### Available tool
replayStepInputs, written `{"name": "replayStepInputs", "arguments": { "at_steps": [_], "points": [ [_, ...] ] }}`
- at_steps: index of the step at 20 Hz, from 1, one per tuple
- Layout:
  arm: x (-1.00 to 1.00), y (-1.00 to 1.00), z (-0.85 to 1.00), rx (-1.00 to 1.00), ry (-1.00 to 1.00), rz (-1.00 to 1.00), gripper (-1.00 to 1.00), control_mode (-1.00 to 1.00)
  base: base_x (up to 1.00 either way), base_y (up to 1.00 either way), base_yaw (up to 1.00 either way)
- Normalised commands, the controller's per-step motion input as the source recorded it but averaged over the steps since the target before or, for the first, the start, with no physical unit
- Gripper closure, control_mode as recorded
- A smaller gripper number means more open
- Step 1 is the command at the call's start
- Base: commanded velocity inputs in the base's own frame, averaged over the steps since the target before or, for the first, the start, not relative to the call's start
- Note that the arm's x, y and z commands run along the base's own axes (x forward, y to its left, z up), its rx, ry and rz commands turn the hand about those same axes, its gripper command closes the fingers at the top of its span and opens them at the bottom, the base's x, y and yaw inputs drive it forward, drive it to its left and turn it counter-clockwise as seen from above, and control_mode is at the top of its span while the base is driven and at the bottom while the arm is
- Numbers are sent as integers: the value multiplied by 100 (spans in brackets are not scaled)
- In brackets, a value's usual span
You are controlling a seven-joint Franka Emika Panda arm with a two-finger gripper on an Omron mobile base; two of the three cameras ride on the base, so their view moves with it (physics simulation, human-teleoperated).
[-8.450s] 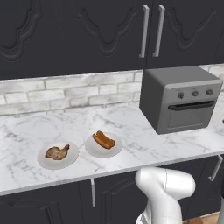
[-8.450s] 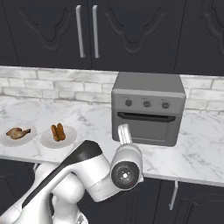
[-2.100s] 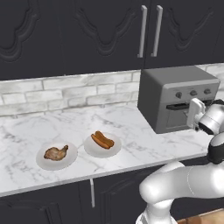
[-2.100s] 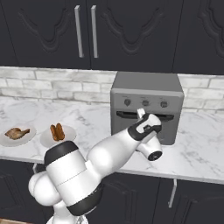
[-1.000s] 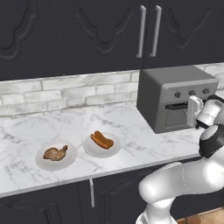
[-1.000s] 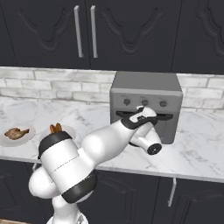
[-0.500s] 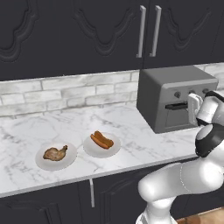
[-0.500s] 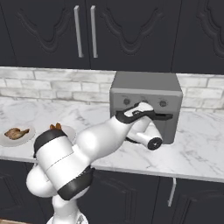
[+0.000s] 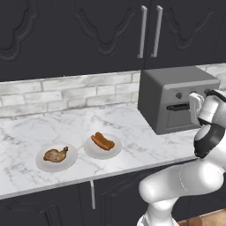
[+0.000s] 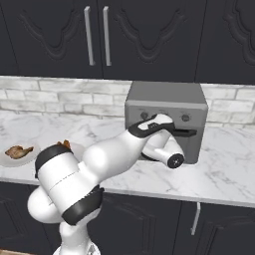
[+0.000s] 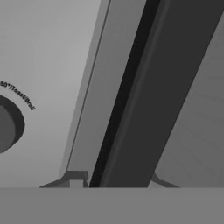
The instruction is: Open the toaster oven door. Place the hotdog bun on the top rack in the toaster oven and place the chicken drumstick on the bottom rack.
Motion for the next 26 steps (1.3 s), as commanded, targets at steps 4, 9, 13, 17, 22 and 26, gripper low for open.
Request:
{"name": "replayStepInputs", "arguments": {
  "at_steps": [4, 9, 13, 17, 22, 26],
  "points": [
    [-2, 0, -4, 0, 0, 0, 100, -100, 0, 0, 0],
    [-19, 0, -18, 0, -1, 0, 100, -100, 0, 0, 0],
    [-29, 0, -38, 0, -1, 0, 100, -100, 0, 0, 0],
    [-22, 0, -34, 0, 0, 0, 100, -100, 0, 0, 0],
    [-19, 0, -49, 0, 5, 0, 100, -100, 0, 0, 0],
    [-46, 0, -72, 0, 8, 0, 100, -100, 0, 0, 0]
  ]
}}
